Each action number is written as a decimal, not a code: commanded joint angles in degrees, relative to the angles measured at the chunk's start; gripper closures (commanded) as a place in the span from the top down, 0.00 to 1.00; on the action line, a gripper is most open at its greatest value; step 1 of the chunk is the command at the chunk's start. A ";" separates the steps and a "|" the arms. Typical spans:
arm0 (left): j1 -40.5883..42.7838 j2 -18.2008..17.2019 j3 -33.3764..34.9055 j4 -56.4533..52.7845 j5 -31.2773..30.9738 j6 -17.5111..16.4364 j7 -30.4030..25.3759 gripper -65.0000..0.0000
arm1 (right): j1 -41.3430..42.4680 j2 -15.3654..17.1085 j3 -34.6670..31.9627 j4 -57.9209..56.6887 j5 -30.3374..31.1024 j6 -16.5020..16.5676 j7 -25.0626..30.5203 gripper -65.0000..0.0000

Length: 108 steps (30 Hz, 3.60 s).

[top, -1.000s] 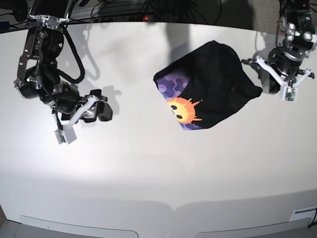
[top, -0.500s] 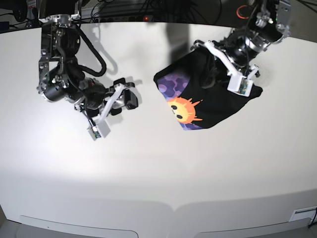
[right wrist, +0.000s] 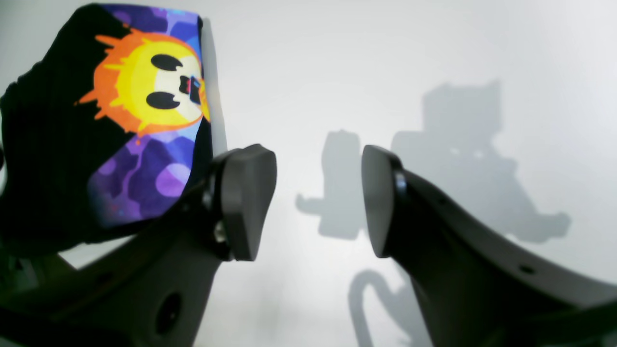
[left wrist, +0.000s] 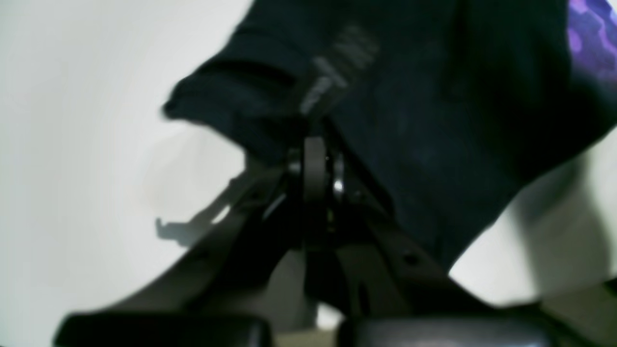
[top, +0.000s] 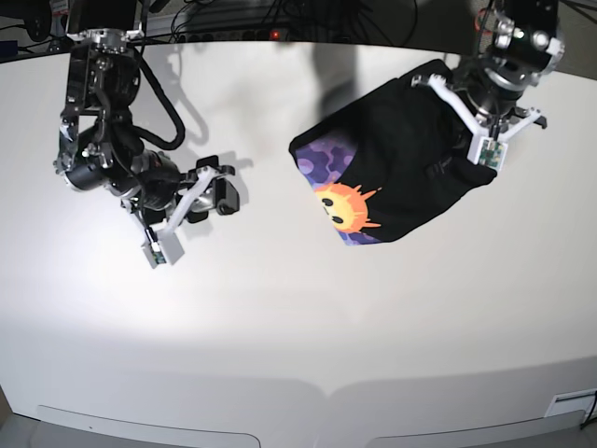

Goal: Fold the T-shirt properly
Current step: 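Grasp the bundle edges with both grippers and fold it into a square, then release the folded shirt and lift both grippers away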

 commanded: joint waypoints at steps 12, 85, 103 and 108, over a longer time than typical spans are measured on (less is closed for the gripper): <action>7.02 0.20 -1.62 2.78 -14.82 -7.17 -7.98 0.00 | 4.79 -5.33 -8.13 -1.31 -4.61 0.17 9.73 0.00; 2.19 -6.82 -14.34 -5.99 -19.41 1.51 -19.12 0.00 | -30.05 -14.14 -2.93 24.30 -21.27 7.87 14.19 0.00; 34.45 -0.33 -31.41 -8.52 -20.50 -18.69 -23.50 0.00 | -58.38 -14.14 14.38 27.21 -11.93 10.73 10.86 0.00; 32.15 -0.31 -31.36 -20.94 -20.46 -24.20 -26.36 0.00 | -59.71 -14.12 14.27 19.21 -12.48 10.73 12.31 0.00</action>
